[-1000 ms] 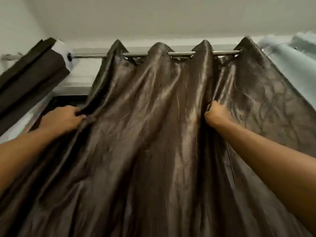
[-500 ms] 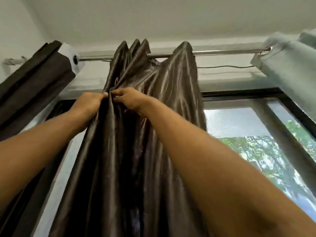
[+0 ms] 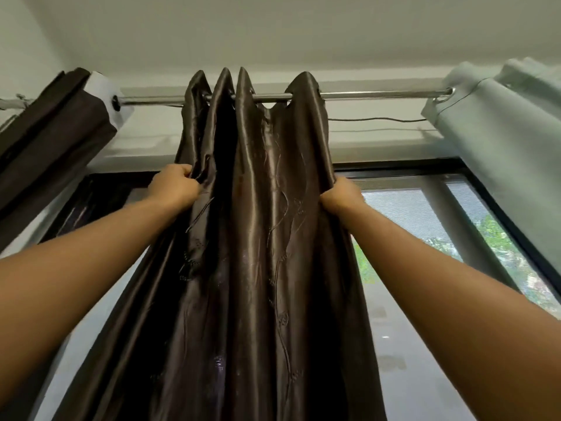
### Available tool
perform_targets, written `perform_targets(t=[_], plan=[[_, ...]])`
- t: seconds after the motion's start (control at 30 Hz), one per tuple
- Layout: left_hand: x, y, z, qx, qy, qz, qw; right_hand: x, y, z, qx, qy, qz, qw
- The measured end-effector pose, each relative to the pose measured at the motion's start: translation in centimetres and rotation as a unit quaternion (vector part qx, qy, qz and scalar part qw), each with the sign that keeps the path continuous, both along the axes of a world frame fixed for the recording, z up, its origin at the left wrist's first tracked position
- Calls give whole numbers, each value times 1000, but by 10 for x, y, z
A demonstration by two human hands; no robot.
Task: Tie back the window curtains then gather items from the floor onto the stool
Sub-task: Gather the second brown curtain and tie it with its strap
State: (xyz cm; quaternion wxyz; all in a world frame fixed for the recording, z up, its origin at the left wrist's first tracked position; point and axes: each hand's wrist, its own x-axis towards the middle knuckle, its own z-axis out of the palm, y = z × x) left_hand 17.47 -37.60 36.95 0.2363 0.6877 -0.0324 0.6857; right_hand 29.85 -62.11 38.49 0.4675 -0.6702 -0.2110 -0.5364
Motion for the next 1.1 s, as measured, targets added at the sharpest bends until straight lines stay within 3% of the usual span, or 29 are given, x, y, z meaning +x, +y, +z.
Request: perform_targets(t=[0.1,0.2,0.27,0.33,0.4,0.47,0.57,0.67,0.83,0.93,1.1], plan=[[19,-56,16,53,-1,-8,999,-9,-8,-1,-14,-49,7,999],[31,-124,29,139,44,-90,985,-10,-23,6,-23,-49,97,994],[31,-152,33,149,82,-159,972,-7,-38,8,-10,-60,116,991],[34,-156,31,149,74,-136,977,-6,-48,5,2,-63,138,988],[35,-149,17,146,48,-44,987,-11,-50,2,-7,-52,151,987],[35,-138,1,133,18,14,991,-21,-42,-3,-16,-54,100,993],[29,-115,-14,97,-2,27,995,-59,-8,-11,-65,-139,-75,985],[16,-89,-15,76,-9,16,997,-98,34,-13,-98,-236,-167,952],[-10,-27,-17,46,2,1,999,-120,106,2,-217,-228,-107,943],[-26,0,-20,36,0,-28,999,-116,110,2,-192,-203,-44,959],[-26,-3,-40,57,34,-150,986,-103,89,-49,-163,-143,-53,975]])
